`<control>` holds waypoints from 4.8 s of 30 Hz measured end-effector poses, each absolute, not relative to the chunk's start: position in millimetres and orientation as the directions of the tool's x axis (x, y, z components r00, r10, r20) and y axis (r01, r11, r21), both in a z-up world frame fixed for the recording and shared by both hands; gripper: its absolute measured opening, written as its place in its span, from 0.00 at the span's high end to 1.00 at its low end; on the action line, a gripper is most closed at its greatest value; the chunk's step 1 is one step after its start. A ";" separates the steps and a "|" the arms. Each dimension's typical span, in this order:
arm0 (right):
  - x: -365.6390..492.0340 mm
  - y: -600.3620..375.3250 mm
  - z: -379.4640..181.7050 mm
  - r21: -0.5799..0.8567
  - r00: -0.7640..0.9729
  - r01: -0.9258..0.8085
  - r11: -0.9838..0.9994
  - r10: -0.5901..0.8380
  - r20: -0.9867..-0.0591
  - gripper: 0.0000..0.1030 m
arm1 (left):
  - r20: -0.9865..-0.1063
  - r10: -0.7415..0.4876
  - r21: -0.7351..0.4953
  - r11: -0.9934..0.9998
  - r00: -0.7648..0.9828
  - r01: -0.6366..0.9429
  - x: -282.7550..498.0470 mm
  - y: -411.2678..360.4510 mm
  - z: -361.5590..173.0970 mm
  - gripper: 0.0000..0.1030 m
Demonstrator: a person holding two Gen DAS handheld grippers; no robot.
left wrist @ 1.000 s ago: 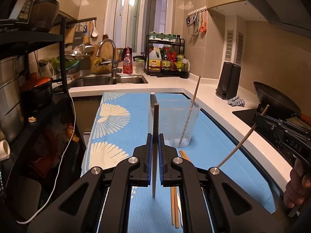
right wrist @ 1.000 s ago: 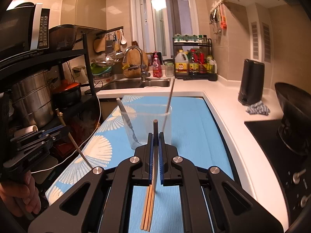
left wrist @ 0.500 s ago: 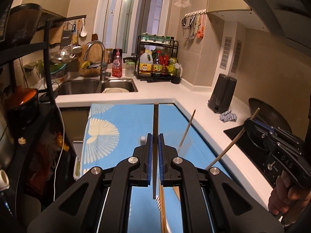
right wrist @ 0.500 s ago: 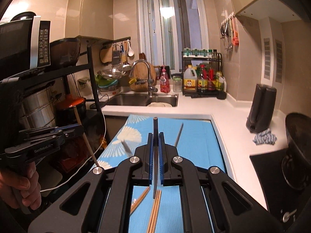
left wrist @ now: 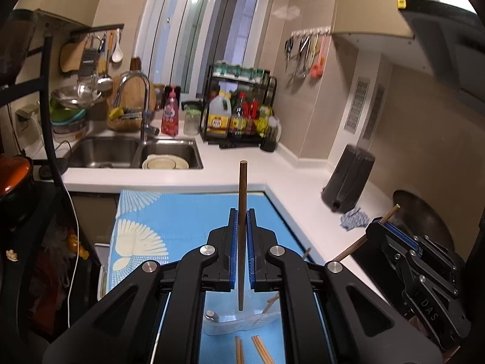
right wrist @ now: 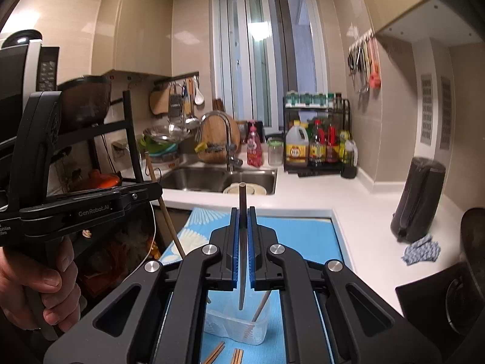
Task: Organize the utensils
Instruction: 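Insert the chopstick into the container with the right tool while the left tool drops its chopstick in, then move both tools back down to the chopsticks on the cloth, then grasp a chopstick with the right tool while the left tool grasps another chopstick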
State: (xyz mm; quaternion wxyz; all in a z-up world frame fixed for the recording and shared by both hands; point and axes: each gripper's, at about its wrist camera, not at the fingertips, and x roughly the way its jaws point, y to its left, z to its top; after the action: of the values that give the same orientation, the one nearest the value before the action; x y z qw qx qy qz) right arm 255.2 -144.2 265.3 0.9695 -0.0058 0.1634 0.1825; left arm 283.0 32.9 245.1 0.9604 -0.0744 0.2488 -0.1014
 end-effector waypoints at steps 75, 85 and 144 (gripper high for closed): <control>77.9 -173.6 -30.1 0.092 0.739 -0.291 0.952 0.285 -0.610 0.88 | -0.626 -0.204 -0.201 0.975 0.752 0.097 73.3 10.3 -40.7 0.89; 76.9 -167.3 -29.7 0.049 0.740 -0.295 0.954 0.260 -0.620 0.90 | -0.627 -0.119 -0.074 0.993 0.770 0.094 70.4 -3.0 -39.8 0.93; 45.0 -170.8 -14.6 0.030 0.804 -0.223 0.974 0.202 -0.559 0.94 | -0.551 0.026 -0.055 0.996 0.834 -0.068 29.1 19.9 -36.1 0.95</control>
State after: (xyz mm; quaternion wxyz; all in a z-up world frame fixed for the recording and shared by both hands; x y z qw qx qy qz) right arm 45.0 -170.8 -14.6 0.9496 -0.0186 0.2921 0.1119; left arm 29.1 19.9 -36.1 0.9569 -0.0364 0.2872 0.0245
